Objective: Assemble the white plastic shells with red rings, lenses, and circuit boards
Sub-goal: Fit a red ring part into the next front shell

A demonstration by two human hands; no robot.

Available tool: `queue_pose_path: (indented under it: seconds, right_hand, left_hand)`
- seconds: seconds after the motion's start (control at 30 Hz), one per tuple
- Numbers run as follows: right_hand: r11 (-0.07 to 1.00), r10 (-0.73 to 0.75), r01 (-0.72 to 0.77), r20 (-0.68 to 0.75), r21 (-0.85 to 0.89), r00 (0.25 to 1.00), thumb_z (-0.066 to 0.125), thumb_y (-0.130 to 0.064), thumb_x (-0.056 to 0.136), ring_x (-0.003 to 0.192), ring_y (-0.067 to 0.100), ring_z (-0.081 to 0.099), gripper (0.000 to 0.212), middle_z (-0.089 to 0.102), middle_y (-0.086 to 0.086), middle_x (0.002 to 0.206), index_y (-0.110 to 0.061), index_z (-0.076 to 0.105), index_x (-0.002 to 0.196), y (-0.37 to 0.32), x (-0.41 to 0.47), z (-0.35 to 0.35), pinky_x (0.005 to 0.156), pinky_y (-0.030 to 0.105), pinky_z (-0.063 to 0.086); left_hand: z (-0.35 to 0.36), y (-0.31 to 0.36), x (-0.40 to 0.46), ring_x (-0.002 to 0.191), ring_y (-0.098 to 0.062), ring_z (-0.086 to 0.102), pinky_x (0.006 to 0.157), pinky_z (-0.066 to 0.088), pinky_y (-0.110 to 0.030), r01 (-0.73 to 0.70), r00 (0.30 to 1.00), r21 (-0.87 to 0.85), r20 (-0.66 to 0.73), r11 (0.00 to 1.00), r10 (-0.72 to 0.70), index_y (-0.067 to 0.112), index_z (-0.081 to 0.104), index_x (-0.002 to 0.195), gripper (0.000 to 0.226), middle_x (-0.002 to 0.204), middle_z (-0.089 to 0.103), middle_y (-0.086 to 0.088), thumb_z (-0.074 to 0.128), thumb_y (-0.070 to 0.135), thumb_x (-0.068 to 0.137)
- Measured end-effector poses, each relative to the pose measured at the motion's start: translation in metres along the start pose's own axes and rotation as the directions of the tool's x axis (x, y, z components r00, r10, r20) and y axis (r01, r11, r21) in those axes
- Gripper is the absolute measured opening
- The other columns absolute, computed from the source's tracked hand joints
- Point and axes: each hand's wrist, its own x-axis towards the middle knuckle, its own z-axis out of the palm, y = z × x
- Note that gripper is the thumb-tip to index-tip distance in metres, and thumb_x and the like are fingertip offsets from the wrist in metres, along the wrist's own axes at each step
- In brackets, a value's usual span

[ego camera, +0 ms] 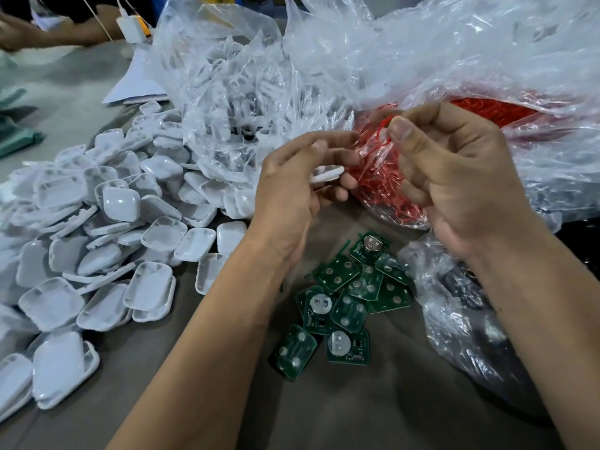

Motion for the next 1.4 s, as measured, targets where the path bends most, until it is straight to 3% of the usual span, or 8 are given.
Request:
queue_pose_path:
  seconds: [0.13, 0.27, 0.43, 0.57, 0.83, 1.1, 1.27, 1.4]
  right_hand:
    - [0.998, 0.049, -0.048, -0.018, 0.046, 0.999, 0.065, -0.012, 0.099, 0.052, 0.019, 0.020, 0.016, 0.068, 0.028, 0.091, -0.018, 0.070, 0.085, 0.000, 0.002, 0.001, 0.039, 0.025, 0.020]
    - [0.994, 0.084, -0.080, -0.057, 0.078, 0.995, 0.071, -0.016, 0.094, 0.051, 0.014, 0.025, 0.005, 0.076, 0.016, 0.097, -0.015, 0.072, 0.099, 0.001, 0.002, 0.000, 0.040, 0.025, 0.022]
    - [0.985, 0.141, -0.137, -0.035, 0.108, 0.989, 0.067, -0.019, 0.097, 0.054, 0.013, 0.025, 0.018, 0.073, 0.017, 0.099, -0.006, 0.074, 0.108, 0.002, 0.003, -0.003, 0.040, 0.018, 0.027]
    - [0.977, 0.166, -0.162, -0.019, 0.141, 0.986, 0.067, -0.025, 0.095, 0.059, 0.017, 0.022, 0.014, 0.056, 0.043, 0.115, -0.019, 0.075, 0.105, 0.000, 0.002, 0.001, 0.042, 0.022, 0.023]
    - [0.978, 0.160, -0.159, 0.008, 0.133, 0.987, 0.071, -0.016, 0.092, 0.053, 0.011, 0.027, 0.019, 0.069, 0.023, 0.106, -0.018, 0.075, 0.111, 0.002, 0.002, -0.002, 0.040, 0.020, 0.025]
    - [0.981, 0.183, -0.179, -0.058, 0.077, 0.981, 0.078, -0.010, 0.079, 0.051, -0.003, 0.061, 0.038, 0.077, 0.016, 0.108, -0.003, 0.073, 0.115, -0.002, -0.001, 0.004, 0.040, 0.012, 0.039]
    - [0.979, 0.195, -0.194, -0.005, 0.060, 0.981, 0.078, -0.013, 0.079, 0.045, -0.001, 0.051, 0.037, 0.075, 0.022, 0.110, -0.004, 0.074, 0.114, 0.000, -0.001, 0.003, 0.037, 0.014, 0.033]
    - [0.985, 0.105, -0.109, -0.037, -0.135, 0.994, 0.085, -0.010, 0.076, 0.067, 0.006, 0.072, 0.040, 0.080, 0.009, 0.102, -0.009, 0.074, 0.115, 0.005, -0.001, 0.005, 0.050, 0.014, 0.050]
  left_hand:
    - [0.000, 0.003, 0.001, 0.082, -0.023, 0.060, 0.073, 0.050, -0.031, -0.007, 1.000, 0.014, 0.019, 1.000, 0.007, -0.001, 0.066, 0.113, 0.042, 0.099, 0.068, -0.017, 0.037, -0.020, 0.089]
    - [0.004, -0.001, 0.000, 0.088, -0.017, 0.069, 0.090, 0.059, -0.029, -0.060, 0.998, 0.122, -0.004, 0.991, 0.061, 0.006, 0.066, 0.115, 0.039, 0.111, 0.069, -0.017, 0.048, -0.023, 0.094]
    - [0.004, -0.003, -0.001, 0.064, -0.023, 0.073, 0.060, 0.061, -0.027, -0.035, 0.998, 0.115, -0.051, 0.993, 0.041, -0.007, 0.059, 0.114, 0.015, 0.093, 0.076, -0.016, 0.051, -0.009, 0.102]
    - [-0.002, -0.005, 0.000, 0.048, -0.017, 0.062, 0.039, 0.041, -0.021, -0.090, 0.994, 0.347, -0.031, 0.934, 0.107, 0.003, 0.064, 0.103, 0.010, 0.090, 0.078, -0.011, 0.054, 0.002, 0.104]
    - [-0.004, -0.007, 0.000, 0.059, -0.014, 0.051, 0.057, 0.046, -0.032, -0.134, 0.969, 0.576, -0.094, 0.806, 0.228, 0.013, 0.062, 0.078, 0.030, 0.066, 0.060, -0.009, 0.088, 0.028, 0.077]
    - [0.005, -0.004, -0.008, 0.049, -0.010, 0.046, 0.045, 0.036, -0.020, -0.003, 0.988, 0.409, -0.140, 0.913, 0.066, 0.012, 0.054, 0.083, 0.049, 0.067, 0.058, -0.005, 0.025, 0.038, 0.112]
    - [0.005, -0.008, -0.006, 0.081, -0.017, 0.067, 0.072, 0.052, -0.039, -0.027, 0.991, 0.557, -0.093, 0.830, 0.095, 0.012, 0.053, 0.085, 0.057, 0.087, 0.062, -0.012, 0.022, 0.054, 0.106]
    - [0.007, -0.009, -0.004, 0.049, -0.009, 0.051, 0.043, 0.046, -0.024, 0.068, 0.990, 0.359, -0.142, 0.931, -0.017, 0.006, 0.058, 0.094, 0.048, 0.071, 0.054, -0.013, 0.034, 0.044, 0.111]
